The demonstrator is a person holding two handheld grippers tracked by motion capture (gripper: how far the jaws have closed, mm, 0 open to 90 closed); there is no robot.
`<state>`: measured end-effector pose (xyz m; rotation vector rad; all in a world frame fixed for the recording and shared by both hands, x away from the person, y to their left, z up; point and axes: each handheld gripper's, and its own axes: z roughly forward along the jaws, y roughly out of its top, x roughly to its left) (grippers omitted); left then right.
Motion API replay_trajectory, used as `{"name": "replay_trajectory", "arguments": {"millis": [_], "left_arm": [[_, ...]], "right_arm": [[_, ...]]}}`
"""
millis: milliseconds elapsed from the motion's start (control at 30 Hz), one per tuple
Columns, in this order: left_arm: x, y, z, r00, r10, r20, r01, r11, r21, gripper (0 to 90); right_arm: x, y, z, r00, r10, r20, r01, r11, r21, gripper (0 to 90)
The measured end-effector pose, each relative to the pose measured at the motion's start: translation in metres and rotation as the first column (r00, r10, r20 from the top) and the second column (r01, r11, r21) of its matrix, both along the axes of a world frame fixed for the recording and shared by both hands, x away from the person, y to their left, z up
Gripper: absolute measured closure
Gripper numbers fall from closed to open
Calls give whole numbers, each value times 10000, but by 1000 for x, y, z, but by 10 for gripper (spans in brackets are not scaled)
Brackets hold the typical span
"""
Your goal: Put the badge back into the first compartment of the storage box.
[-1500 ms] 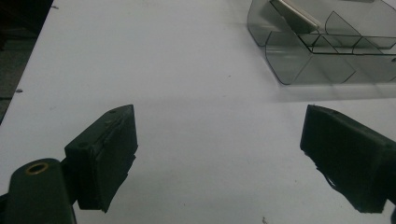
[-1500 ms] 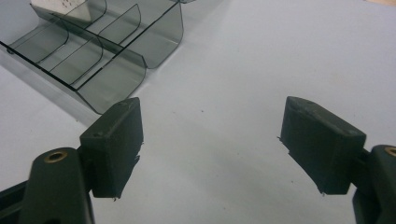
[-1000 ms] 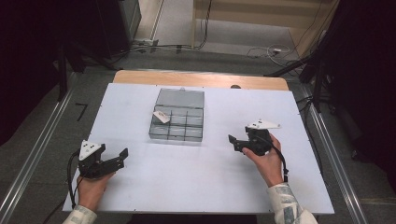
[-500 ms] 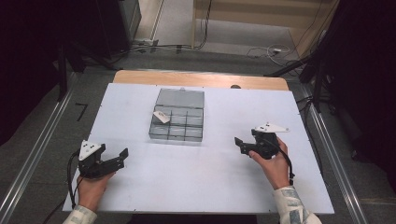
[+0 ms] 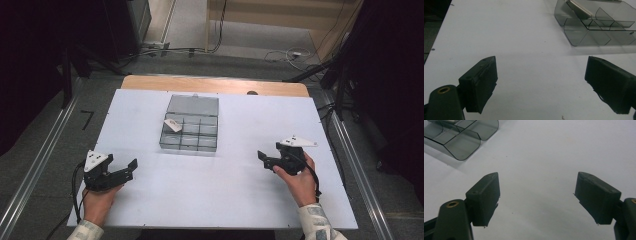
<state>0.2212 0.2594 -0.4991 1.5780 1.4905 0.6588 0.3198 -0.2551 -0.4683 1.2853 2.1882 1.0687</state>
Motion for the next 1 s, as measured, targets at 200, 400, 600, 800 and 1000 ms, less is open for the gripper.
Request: {"name": "replay_trajectory", "arguments": {"millis": [200, 400, 600, 800, 1000], "left_arm": [[0, 0, 0, 10000, -1, 2, 1, 10000, -14, 112], [0, -1, 0, 10000, 25, 18, -25, 10000, 11, 112], [0, -2, 0, 10000, 14, -5, -14, 10000, 24, 112], [0, -2, -1, 10000, 12, -15, -12, 10000, 38, 112], [0, -2, -1, 10000, 14, -21, -14, 10000, 33, 112]], "right_arm": [[-6, -9, 1, 9999, -138, 56, 138, 9999, 9, 182], [-12, -24, -1, 9992, -409, -2, 409, 9992, -15, 182], [-17, -36, -2, 9983, -574, 47, 574, 9984, -5, 181], [-20, -45, -2, 9976, -681, 154, 681, 9977, -20, 179], [-24, -54, -3, 9972, -728, 165, 730, 9973, -78, 176]]}}
